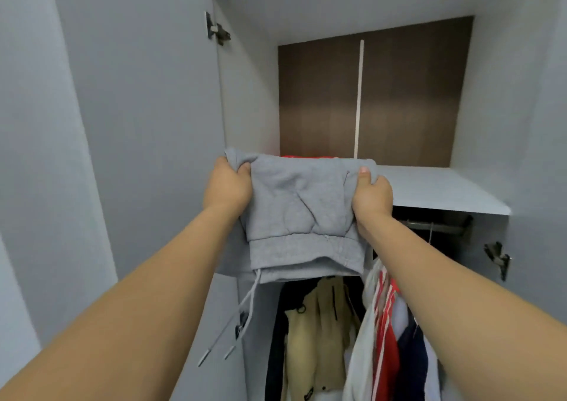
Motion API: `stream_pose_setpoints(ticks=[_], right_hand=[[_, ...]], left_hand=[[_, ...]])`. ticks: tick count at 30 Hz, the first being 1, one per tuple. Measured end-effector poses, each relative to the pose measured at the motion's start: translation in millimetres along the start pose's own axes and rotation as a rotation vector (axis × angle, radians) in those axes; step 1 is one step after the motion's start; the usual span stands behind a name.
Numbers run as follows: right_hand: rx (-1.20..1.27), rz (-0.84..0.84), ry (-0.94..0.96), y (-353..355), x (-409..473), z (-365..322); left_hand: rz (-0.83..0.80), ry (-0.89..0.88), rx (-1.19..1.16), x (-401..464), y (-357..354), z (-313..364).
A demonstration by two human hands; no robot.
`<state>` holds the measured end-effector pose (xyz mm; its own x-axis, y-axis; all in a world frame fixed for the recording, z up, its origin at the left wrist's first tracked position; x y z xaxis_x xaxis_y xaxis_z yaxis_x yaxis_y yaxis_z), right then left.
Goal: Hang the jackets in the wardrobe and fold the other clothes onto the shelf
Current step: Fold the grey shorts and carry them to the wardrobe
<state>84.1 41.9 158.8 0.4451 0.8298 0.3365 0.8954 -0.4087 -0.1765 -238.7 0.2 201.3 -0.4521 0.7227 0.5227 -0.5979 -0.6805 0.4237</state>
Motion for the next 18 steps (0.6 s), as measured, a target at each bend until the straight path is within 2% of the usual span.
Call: stream_pose_setpoints(ticks=[9,18], right_hand=[[-0.150,0.269,0.047,64.6,143.8,-30.6],[-0.041,0.402,-0.005,94.9,288.8,-55.6]], left_hand=[[-0.216,-0.171,-0.073,101.7,-153.0,107.0],[-0.278,-0.078,-0.111,188.3,-281.1,200.4]])
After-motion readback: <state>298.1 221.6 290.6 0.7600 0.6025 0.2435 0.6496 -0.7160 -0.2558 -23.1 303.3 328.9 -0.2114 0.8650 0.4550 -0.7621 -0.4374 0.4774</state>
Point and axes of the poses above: each hand's wrist, its own x-axis towards the middle knuckle, its own y-axis out of the back of the hand, z = x × y, the point moved 10 cm from there along x, towards the middle knuckle, and after that the axes turned 11 degrees about x, right-handed, at the moved point
